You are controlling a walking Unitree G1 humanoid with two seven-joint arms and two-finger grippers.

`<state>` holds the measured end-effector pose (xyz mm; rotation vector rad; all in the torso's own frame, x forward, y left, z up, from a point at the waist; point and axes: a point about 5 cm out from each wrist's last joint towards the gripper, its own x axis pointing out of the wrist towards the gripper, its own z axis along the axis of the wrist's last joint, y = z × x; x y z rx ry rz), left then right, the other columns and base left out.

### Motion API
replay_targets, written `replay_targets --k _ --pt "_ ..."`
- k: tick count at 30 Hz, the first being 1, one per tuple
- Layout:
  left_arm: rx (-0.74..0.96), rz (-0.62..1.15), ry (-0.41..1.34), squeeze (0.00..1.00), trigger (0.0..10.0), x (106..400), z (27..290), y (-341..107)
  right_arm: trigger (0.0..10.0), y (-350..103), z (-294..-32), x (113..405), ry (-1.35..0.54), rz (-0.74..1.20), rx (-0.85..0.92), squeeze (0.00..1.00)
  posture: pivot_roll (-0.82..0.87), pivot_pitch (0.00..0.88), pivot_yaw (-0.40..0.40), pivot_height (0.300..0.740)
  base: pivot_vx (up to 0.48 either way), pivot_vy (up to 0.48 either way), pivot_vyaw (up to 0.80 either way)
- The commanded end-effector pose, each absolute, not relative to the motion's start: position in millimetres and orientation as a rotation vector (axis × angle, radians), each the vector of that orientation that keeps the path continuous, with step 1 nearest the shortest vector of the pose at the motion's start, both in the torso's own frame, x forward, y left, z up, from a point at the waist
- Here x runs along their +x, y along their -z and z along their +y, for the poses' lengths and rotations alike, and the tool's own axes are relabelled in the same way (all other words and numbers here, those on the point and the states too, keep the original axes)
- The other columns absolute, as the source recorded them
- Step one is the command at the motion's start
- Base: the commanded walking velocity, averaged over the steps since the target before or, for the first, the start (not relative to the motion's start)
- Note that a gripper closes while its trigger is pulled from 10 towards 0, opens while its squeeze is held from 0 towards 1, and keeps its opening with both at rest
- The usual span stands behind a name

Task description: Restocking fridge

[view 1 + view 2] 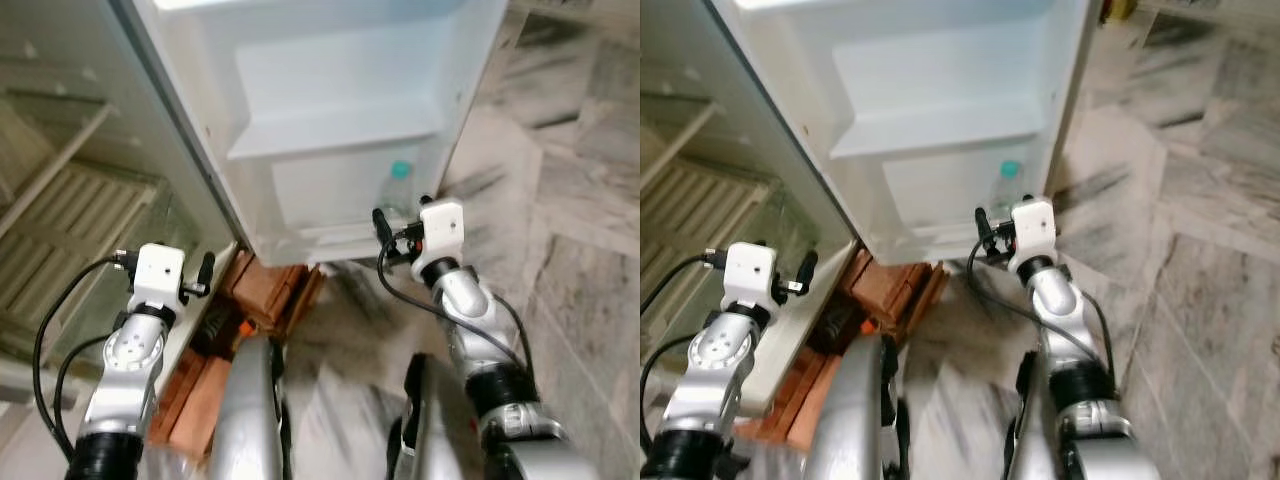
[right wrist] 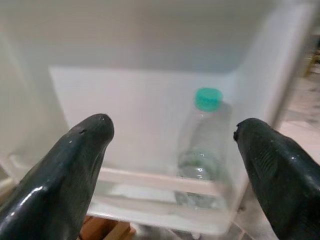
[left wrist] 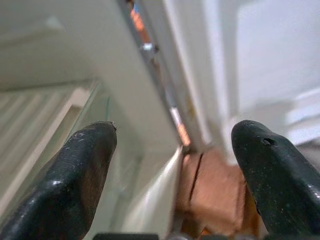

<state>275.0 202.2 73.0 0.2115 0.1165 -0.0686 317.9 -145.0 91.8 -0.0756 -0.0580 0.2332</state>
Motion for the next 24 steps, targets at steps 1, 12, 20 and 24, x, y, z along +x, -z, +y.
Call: replay_targets --k 1,12,20,24 --pt "0.201 0.121 0.062 0.0 10.0 274 204 -70 10.0 -106 -146 316 -0.185 -0.135 -0.053 0.0 0.04 0.0 0.073 0.58 0.0 0.0 0.0" --pt "0.156 0.103 0.098 0.0 10.0 275 186 -64 10.0 -106 -155 284 -0.085 -0.149 0.014 0.0 0.0 0.0 0.072 0.585 0.0 0.0 0.0" --pt "0.096 0.14 0.05 0.0 10.0 272 189 -52 10.0 -96 -155 283 -0.08 -0.089 -0.006 0.0 0.0 0.0 0.045 0.63 0.0 0.0 0.0" --pt "0.106 0.12 0.011 0.0 10.0 275 194 -56 10.0 -108 -146 294 -0.127 -0.12 -0.016 0.0 -0.01 0.0 0.061 0.66 0.0 0.0 0.0"
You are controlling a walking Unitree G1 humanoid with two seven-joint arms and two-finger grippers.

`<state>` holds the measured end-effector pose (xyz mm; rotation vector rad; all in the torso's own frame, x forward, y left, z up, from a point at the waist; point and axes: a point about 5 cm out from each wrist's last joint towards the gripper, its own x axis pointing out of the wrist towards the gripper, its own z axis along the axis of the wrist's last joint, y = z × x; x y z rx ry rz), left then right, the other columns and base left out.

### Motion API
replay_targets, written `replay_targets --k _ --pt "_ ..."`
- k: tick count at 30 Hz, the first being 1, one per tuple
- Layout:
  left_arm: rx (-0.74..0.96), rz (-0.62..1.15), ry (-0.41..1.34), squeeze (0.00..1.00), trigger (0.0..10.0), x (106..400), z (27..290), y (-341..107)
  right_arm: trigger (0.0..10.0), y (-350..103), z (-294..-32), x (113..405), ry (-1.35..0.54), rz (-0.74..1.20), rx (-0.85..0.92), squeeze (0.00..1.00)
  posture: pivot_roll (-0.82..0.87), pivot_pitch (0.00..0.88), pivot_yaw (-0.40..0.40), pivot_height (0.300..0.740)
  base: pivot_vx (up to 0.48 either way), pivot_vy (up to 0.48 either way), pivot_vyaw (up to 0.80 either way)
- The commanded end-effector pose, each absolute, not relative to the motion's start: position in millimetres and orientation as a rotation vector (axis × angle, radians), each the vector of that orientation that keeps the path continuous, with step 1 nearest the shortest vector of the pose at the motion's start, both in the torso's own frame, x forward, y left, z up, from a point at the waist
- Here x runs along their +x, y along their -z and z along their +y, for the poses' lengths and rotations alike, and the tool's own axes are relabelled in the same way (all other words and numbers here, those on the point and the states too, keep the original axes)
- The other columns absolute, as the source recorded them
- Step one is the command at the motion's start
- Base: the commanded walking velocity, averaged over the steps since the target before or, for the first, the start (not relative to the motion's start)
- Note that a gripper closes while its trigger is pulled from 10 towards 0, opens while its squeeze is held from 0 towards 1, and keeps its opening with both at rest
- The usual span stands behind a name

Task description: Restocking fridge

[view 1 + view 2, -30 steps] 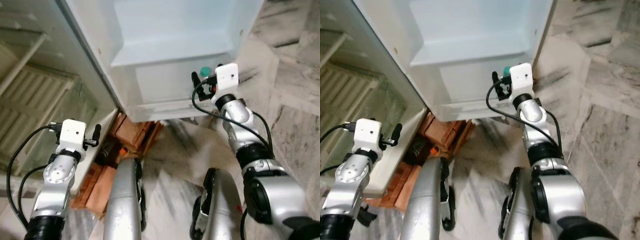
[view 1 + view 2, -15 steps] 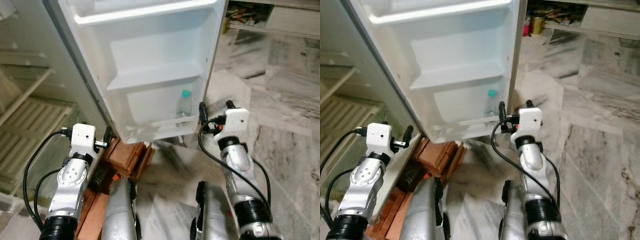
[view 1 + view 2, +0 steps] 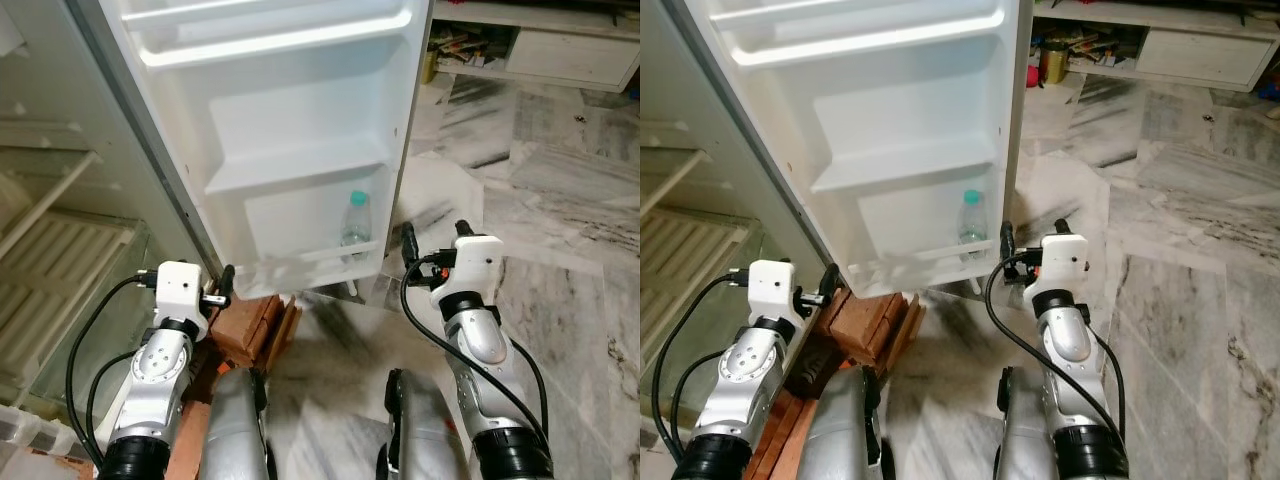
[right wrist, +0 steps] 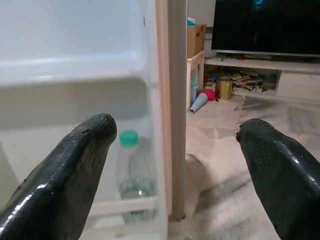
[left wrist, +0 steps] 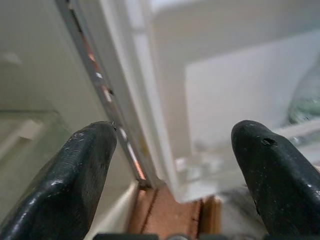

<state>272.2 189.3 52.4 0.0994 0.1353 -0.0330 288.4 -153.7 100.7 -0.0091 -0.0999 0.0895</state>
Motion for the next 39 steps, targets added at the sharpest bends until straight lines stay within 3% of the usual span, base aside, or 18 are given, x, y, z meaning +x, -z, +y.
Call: replay_targets --k 1,14,27,39 --pt "0.107 0.12 0.012 0.0 10.0 275 193 -56 10.0 -109 -145 295 -0.141 -0.127 -0.026 0.0 -0.01 0.0 0.059 0.665 0.0 0.0 0.0" --pt "0.108 0.091 0.034 0.0 10.0 289 185 -61 10.0 -112 -158 300 -0.103 -0.113 -0.05 0.0 -0.03 0.0 0.058 0.74 0.0 0.0 0.0" --pt "0.134 0.09 0.046 0.0 10.0 291 181 -60 10.0 -108 -154 299 -0.099 -0.092 -0.044 0.0 -0.03 0.0 0.061 0.74 0.0 0.0 0.0" --pt "0.165 0.087 0.03 0.0 10.0 290 182 -60 10.0 -100 -154 294 -0.093 -0.061 -0.049 0.0 -0.03 0.0 0.06 0.74 0.0 -0.461 0.0"
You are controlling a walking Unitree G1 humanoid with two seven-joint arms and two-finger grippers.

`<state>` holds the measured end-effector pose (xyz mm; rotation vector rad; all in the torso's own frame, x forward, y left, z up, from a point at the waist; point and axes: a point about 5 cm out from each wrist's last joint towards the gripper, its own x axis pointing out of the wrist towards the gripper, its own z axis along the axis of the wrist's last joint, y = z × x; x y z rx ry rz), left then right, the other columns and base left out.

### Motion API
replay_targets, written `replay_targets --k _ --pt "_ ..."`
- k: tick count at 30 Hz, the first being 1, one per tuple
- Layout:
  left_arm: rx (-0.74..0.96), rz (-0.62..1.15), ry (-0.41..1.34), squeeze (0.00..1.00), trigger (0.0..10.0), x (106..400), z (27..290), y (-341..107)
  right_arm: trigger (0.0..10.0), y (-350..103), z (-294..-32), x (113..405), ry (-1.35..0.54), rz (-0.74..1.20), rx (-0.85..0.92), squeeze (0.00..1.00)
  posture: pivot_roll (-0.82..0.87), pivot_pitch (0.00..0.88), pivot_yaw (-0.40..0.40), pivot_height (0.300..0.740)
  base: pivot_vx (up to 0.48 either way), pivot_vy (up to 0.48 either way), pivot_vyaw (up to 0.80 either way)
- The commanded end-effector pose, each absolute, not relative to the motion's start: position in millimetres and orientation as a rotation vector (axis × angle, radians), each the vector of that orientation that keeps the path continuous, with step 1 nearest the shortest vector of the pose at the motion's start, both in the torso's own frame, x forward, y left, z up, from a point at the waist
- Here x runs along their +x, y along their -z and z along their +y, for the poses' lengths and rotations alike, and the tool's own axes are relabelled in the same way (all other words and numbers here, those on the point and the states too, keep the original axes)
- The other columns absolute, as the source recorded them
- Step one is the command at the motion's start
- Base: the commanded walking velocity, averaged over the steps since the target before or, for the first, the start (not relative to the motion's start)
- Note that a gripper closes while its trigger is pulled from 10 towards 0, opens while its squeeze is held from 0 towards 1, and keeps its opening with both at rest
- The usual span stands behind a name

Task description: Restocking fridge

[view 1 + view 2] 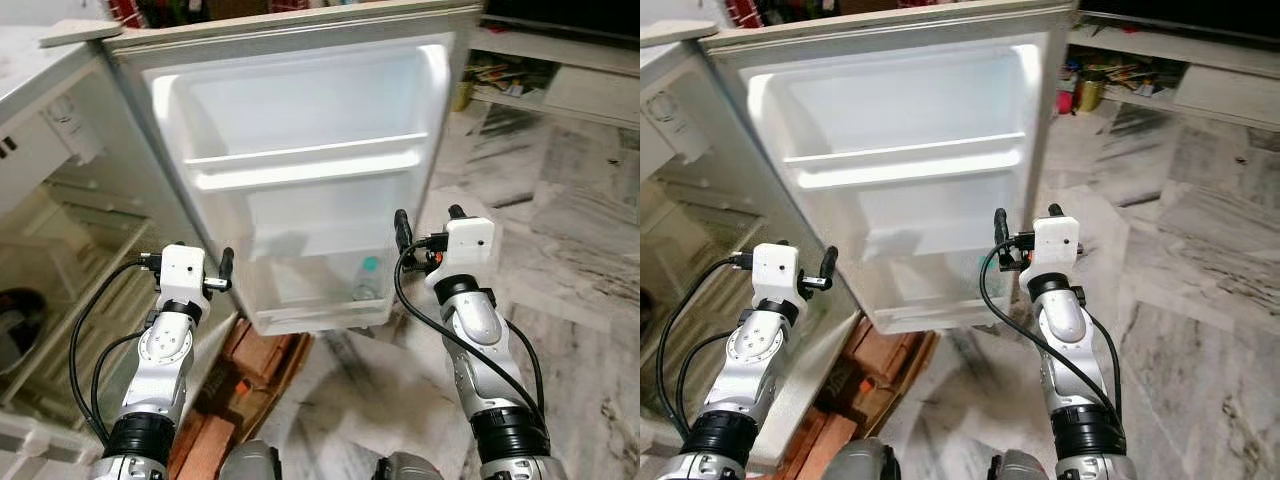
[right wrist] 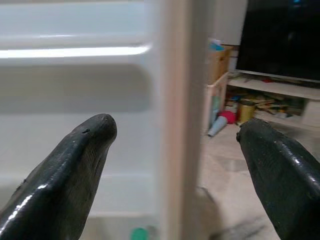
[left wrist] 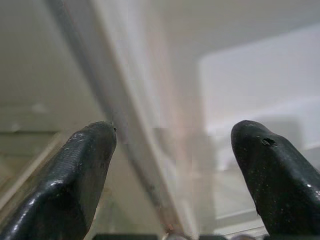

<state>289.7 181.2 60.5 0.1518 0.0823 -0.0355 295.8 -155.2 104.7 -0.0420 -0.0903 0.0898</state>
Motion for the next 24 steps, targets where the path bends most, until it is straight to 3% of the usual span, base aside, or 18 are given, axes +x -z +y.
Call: replay_targets --k 1,9,12,19,24 --pt "0.167 0.086 0.032 0.0 10.0 290 182 -60 10.0 -98 -152 294 -0.1 -0.049 -0.042 0.0 -0.03 0.0 0.061 0.74 0.0 -0.48 0.0" --pt "0.177 0.095 0.027 0.0 10.0 289 183 -59 10.0 -104 -140 294 -0.204 -0.093 -0.048 0.0 -0.02 0.0 0.06 0.74 0.0 -0.468 0.0" --pt "0.18 0.093 0.031 0.0 10.0 289 183 -59 10.0 -107 -136 293 -0.245 -0.111 -0.066 0.0 -0.02 0.0 0.06 0.74 0.0 -0.344 0.74" --pt "0.154 0.112 -0.015 0.0 10.0 285 195 -55 10.0 -106 -138 294 -0.215 -0.108 -0.049 0.0 -0.02 0.0 0.059 0.74 0.0 -0.406 0.72" --pt "0.202 0.116 0.005 0.0 10.0 273 209 -55 10.0 -104 -152 289 -0.091 -0.083 0.005 0.0 -0.02 0.0 0.061 0.74 0.0 -0.48 0.0"
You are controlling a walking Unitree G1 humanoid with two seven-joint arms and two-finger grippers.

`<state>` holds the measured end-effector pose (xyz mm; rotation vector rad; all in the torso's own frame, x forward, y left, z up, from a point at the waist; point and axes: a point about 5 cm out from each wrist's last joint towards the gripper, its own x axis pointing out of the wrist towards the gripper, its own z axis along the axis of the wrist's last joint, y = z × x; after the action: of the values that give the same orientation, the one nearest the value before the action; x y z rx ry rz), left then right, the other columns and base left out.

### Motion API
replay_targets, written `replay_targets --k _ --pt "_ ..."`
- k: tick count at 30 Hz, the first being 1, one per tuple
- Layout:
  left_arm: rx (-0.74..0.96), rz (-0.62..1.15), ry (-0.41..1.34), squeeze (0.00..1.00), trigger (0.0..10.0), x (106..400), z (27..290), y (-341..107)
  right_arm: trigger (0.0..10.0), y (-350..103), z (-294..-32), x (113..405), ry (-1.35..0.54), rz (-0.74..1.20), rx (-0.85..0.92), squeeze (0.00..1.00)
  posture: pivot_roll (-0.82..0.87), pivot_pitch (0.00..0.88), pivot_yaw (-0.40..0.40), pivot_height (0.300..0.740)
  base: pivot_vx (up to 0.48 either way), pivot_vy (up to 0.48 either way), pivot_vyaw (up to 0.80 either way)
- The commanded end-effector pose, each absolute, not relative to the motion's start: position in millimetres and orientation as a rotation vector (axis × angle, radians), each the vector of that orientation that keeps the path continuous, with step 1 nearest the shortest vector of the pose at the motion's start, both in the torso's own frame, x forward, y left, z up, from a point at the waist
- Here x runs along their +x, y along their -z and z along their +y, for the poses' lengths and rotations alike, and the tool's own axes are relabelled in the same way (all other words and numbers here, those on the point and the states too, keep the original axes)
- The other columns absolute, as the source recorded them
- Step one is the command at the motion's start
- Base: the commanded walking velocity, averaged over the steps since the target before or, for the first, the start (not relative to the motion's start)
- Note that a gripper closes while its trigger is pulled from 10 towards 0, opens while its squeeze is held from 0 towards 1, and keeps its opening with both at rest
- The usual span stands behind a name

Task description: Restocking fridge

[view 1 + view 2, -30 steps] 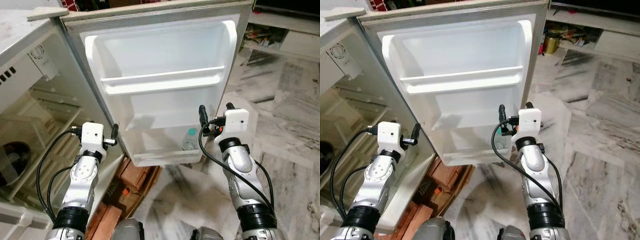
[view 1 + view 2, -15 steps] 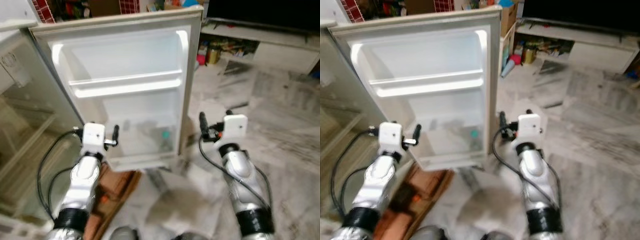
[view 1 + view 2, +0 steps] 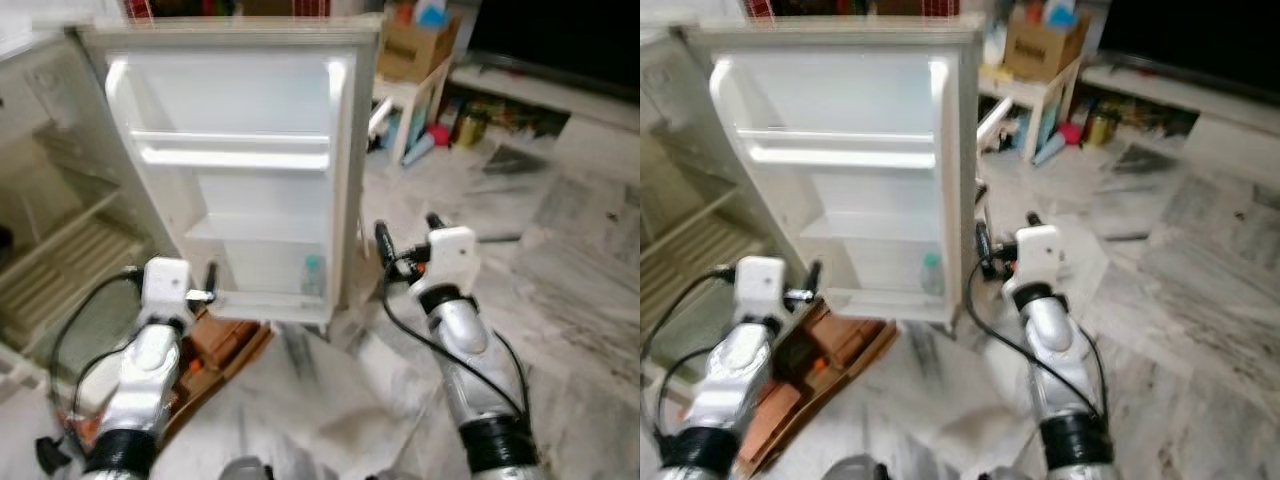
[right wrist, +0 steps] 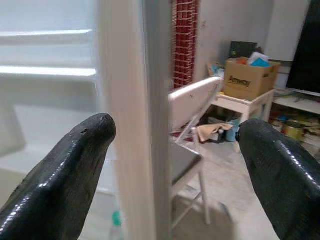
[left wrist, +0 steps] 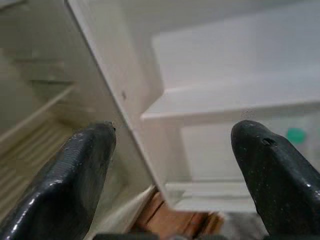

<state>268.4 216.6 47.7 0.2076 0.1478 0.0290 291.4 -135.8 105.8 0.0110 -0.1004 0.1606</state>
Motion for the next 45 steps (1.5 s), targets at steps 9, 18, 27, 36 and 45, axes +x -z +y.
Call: replay_targets --k 9,18,27,36,45 --pt "0.147 0.15 -0.073 0.0 10.0 258 228 -56 10.0 -100 -157 280 -0.095 -0.067 0.015 0.0 -0.02 0.0 0.061 0.74 0.0 -0.48 0.14" --pt "0.083 0.116 -0.077 0.0 10.0 255 199 -60 10.0 -109 -157 290 -0.114 -0.084 0.006 0.0 0.0 0.0 0.047 0.74 0.0 -0.48 0.68" --pt "0.051 0.087 -0.069 0.0 10.0 250 194 -66 10.0 -98 -165 281 -0.07 -0.049 -0.003 0.0 0.0 0.0 0.046 0.74 0.0 -0.107 0.13" --pt "0.046 0.059 -0.014 0.0 10.0 254 183 -70 10.0 -105 -158 288 -0.148 -0.093 -0.031 0.0 0.01 0.0 0.038 0.74 0.062 0.0 0.34" --pt "0.036 0.056 -0.034 0.0 10.0 253 186 -71 10.0 -110 -161 296 -0.148 -0.108 -0.025 0.0 0.01 0.0 0.039 0.74 0.34 0.0 0.67"
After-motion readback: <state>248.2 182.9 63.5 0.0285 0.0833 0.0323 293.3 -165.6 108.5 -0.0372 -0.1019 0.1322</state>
